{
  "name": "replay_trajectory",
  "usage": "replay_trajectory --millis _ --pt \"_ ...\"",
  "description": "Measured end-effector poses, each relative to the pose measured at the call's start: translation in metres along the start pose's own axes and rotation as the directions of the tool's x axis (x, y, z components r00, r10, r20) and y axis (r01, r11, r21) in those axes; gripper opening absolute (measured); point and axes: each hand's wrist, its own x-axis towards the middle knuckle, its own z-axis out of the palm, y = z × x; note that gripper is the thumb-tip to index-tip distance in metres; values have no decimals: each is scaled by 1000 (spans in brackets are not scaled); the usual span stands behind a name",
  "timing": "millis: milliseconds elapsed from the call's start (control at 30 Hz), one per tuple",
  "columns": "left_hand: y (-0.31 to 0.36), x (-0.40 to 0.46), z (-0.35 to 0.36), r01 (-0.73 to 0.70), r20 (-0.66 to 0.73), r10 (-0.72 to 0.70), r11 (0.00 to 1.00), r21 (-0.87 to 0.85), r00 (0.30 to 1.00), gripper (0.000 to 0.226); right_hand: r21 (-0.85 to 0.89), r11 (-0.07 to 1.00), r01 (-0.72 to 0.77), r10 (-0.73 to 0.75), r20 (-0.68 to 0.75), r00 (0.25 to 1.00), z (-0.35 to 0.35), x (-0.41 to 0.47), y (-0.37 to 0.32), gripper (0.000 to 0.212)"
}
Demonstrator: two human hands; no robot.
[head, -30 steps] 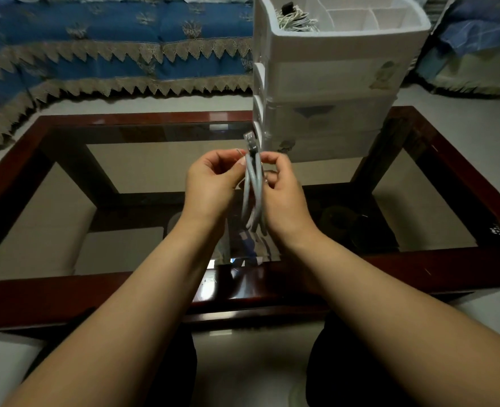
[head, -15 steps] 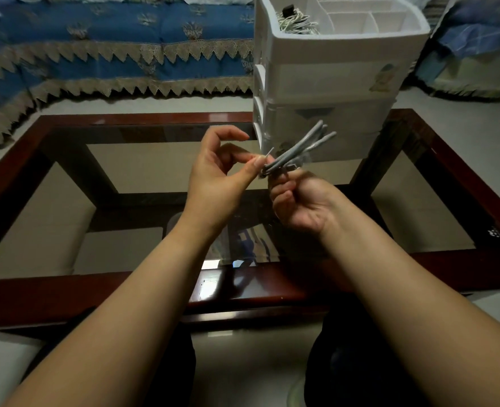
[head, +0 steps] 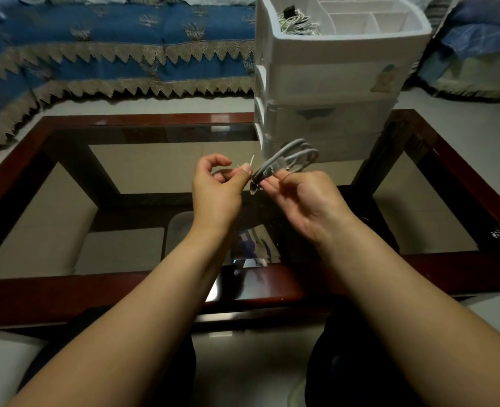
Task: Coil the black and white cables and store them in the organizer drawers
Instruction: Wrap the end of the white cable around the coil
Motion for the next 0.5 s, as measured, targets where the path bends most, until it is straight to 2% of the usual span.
replay_trajectory --millis 67,100,167,233,267,300,367,433,500 --pt "-1 1 0 54 -51 -57 997 -54 997 26 -266 955 132 -135 10 991 -1 3 5 47" --pt "-2 1 0 84 -71 -90 993 -85 993 25 -433 883 182 -181 43 983 -2 4 8 48" --pt "-1 2 -1 143 -95 -159 977 -155 983 24 -695 681 230 -180 145 973 -1 3 13 49" --pt "0 1 -1 167 -99 -189 966 -197 977 23 -833 458 309 -198 243 950 1 1 16 26" --pt "1 0 0 159 -91 -180 967 -197 979 22 -849 398 347 -244 267 932 3 -1 16 18" --pt "1 0 0 141 -76 -157 972 -186 985 23 -848 386 364 -285 265 921 3 0 15 18" --pt "3 0 0 87 -31 -92 986 -143 995 24 -814 473 337 -286 220 933 2 1 11 22" --pt "7 1 -3 13 26 -11 997 -78 1000 24 -698 683 216 -146 159 976 3 2 6 27" --pt "11 2 -5 -76 111 76 997 -9 991 24 -482 876 28 18 90 996 2 0 -1 28"
